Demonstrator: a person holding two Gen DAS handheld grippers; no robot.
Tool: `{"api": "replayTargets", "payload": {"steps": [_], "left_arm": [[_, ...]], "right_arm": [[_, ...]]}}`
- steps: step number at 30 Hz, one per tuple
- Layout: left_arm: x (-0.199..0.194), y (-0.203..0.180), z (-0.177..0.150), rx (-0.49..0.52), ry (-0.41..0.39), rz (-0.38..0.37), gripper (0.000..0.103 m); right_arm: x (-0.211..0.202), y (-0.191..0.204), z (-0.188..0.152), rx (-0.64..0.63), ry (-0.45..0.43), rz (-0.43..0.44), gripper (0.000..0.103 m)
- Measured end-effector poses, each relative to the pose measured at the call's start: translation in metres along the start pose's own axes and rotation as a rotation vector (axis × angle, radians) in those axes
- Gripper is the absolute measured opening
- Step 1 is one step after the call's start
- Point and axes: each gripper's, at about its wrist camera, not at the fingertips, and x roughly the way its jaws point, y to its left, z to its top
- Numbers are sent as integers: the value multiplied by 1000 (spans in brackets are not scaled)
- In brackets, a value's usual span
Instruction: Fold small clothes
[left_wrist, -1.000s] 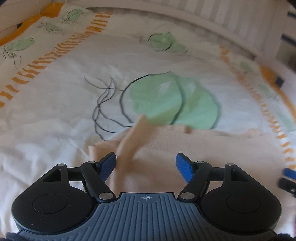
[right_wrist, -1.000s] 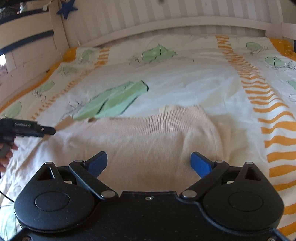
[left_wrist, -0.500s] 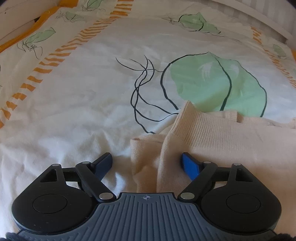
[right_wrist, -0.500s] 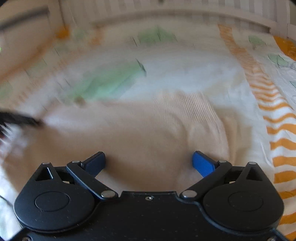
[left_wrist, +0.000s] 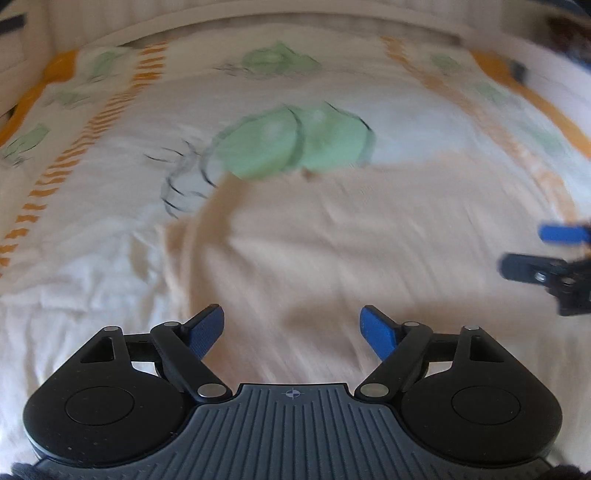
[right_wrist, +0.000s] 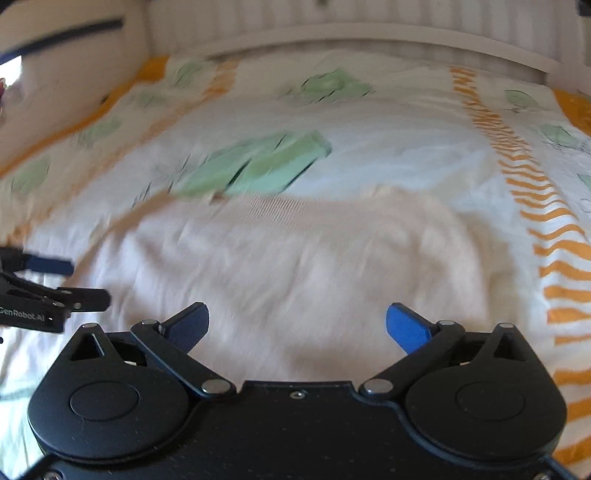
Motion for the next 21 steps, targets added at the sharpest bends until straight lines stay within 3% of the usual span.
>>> {"api": "replayTargets", "payload": {"steps": [3,9,21], "left_arm": [[8,-1,-20,41,41,28,81],[7,29,-39,-61,30,-9,83],[6,20,-57,-84,-65,23,87]], "right_arm": [[4,-1,-16,-30,47,-65,103],[-7,-39,-40,64,28,-149,102],[-26,-40,-66,7,-54,-66,102]]}}
